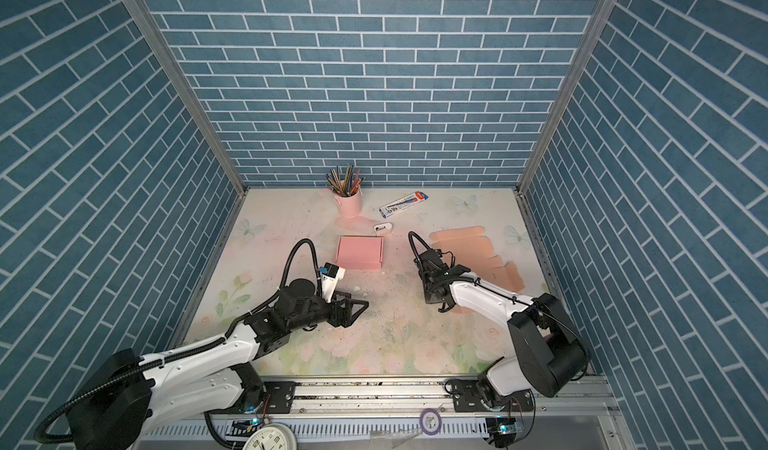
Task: Fold the paper box
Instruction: 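Grasp the peach blank's edge with the right gripper and lift it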
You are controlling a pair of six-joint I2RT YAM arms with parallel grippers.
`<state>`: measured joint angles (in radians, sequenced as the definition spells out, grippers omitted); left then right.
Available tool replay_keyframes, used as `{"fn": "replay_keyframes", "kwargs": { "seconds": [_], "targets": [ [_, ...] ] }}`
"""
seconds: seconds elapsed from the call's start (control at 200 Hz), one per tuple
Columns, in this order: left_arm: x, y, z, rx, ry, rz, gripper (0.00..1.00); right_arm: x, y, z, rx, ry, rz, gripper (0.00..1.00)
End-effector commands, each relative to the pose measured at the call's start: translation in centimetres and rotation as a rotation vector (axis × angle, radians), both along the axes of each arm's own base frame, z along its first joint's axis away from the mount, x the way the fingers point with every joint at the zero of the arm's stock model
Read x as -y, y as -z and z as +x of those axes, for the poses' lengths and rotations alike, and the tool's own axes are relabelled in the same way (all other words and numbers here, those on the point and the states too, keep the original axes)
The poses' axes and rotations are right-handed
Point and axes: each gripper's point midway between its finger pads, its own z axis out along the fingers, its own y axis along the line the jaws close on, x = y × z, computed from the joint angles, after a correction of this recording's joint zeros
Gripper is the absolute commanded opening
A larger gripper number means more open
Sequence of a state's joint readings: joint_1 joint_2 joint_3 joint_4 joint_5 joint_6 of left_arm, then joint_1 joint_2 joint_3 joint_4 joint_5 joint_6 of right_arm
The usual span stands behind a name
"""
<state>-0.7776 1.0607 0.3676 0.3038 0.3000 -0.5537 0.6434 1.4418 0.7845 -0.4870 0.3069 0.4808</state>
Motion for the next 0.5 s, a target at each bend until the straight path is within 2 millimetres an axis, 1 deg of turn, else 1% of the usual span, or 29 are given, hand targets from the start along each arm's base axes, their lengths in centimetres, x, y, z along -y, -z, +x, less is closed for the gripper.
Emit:
{"fn": "replay_keyframes", "kwargs": {
  "seconds": [0.0,0.145,0.315,0.495],
  "targets": [
    [-0.04,-0.17,0.27,0.002,-0.015,0.001,0.88,0.70,-0.85,-0.10,0.025,0.006,-0.030,0.14],
    [-0.22,0.02,0.32,-0.002,-0.022,0.015,0.88,0.87,-0.86,-0.20,0.025,0.005,-0.036,0.13],
    [-0.28,-0.06,0.34,-0.003,-0.024,0.018,0.88,0.88,-0.69,-0.30,0.019,0.002,-0.038,0.09],
    [-0.51,0.05,0.46,-0.004,-0.031,0.025,0.88,0.81,-1.02,-0.13,0.024,-0.004,-0.039,0.05]
  ]
}}
